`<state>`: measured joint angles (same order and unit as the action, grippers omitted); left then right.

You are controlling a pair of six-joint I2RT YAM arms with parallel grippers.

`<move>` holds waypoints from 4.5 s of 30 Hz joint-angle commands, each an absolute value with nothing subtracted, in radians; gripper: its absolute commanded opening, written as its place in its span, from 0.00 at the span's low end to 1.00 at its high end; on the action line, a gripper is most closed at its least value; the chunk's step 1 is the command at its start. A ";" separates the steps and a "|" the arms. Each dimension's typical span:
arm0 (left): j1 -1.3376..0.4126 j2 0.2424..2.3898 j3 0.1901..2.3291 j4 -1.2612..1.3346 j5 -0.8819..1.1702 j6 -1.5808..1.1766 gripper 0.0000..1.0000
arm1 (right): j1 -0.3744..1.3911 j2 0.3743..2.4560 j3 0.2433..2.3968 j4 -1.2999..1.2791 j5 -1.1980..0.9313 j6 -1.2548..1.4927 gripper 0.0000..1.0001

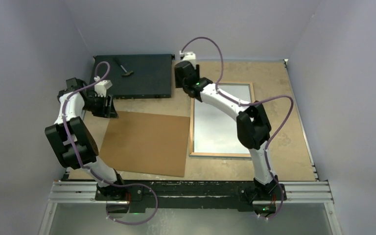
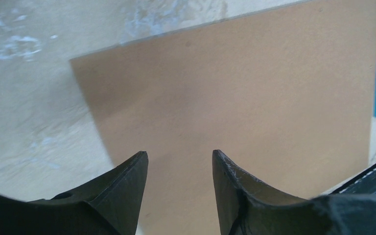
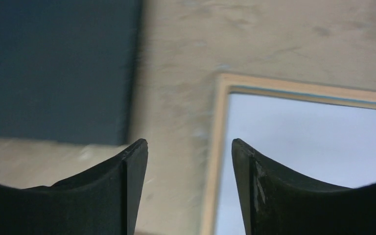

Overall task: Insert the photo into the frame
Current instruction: Adjust the photo in the photo frame, then move the photo frame item to the center of the board.

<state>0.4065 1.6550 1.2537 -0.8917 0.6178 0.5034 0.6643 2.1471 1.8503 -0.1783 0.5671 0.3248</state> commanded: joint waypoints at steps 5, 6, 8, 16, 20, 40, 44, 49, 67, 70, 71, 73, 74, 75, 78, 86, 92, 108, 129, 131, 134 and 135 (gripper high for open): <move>0.552 1.687 1.323 -1.027 0.454 0.816 0.52 | 0.889 2.068 1.669 -0.199 0.289 0.527 0.83; 0.569 1.690 1.314 -1.031 0.433 0.847 0.52 | 0.897 2.057 1.632 -0.192 0.274 0.545 0.85; 0.602 1.696 1.286 -1.037 0.391 0.906 0.51 | 0.912 2.029 1.557 -0.175 0.254 0.575 0.88; 0.653 1.660 1.145 -0.905 0.264 0.969 0.50 | 0.933 1.850 1.284 -0.173 0.238 0.680 0.90; 0.650 1.648 1.050 -0.796 0.248 0.944 0.50 | 0.933 1.813 1.209 -0.192 0.231 0.716 0.90; 0.644 1.621 0.933 -0.703 0.280 0.960 0.47 | 1.000 1.877 1.254 -0.262 0.228 0.760 0.91; 0.643 1.617 0.917 -0.700 0.281 0.977 0.47 | 0.999 1.880 1.227 -0.304 0.223 0.795 0.92; 0.641 1.615 0.891 -0.686 0.286 0.990 0.47 | 1.000 1.855 1.178 -0.307 0.224 0.813 0.94; 0.598 1.560 0.795 -0.561 0.220 1.022 0.47 | 0.989 1.862 1.195 -0.413 0.306 0.836 0.98; 0.598 1.564 0.797 -0.549 0.211 1.026 0.46 | 0.988 1.858 1.197 -0.412 0.301 0.833 0.99; 0.598 1.564 0.799 -0.545 0.208 1.028 0.46 | 0.989 1.862 1.200 -0.414 0.301 0.831 0.99; 0.598 1.567 0.800 -0.534 0.201 1.035 0.46 | 0.989 1.867 1.200 -0.399 0.292 0.829 0.99; 0.598 1.567 0.796 -0.522 0.195 1.040 0.46 | 0.987 1.868 1.198 -0.389 0.278 0.829 0.99; 0.598 1.564 0.786 -0.503 0.183 1.046 0.46 | 0.988 1.872 1.199 -0.373 0.261 0.831 0.99; 0.597 1.549 0.744 -0.419 0.147 1.069 0.46 | 0.987 1.900 1.220 -0.344 0.225 0.852 0.99; 0.530 1.551 0.624 -0.300 0.129 1.081 0.44 | 0.948 1.908 1.227 -0.290 0.144 0.922 0.99; 0.500 1.581 0.613 -0.287 0.145 1.034 0.42 | 0.911 1.890 1.207 -0.241 0.097 0.950 0.99; 0.494 1.678 0.681 -0.458 0.386 1.005 0.41 | 0.870 1.898 1.220 -0.181 0.024 1.038 0.99; 0.431 1.820 0.850 -0.730 0.440 1.131 0.22 | 0.867 1.941 1.219 -0.100 0.005 1.143 0.98; 0.420 1.818 0.852 -0.725 0.440 1.117 0.21 | 0.864 1.932 1.234 -0.081 0.002 1.149 0.98; 0.391 1.825 0.859 -0.739 0.439 1.100 0.18 | 0.856 1.895 1.248 -0.036 -0.034 1.164 0.98; 0.377 1.822 0.859 -0.738 0.440 1.088 0.17 | 0.849 1.886 1.249 -0.020 -0.043 1.170 0.98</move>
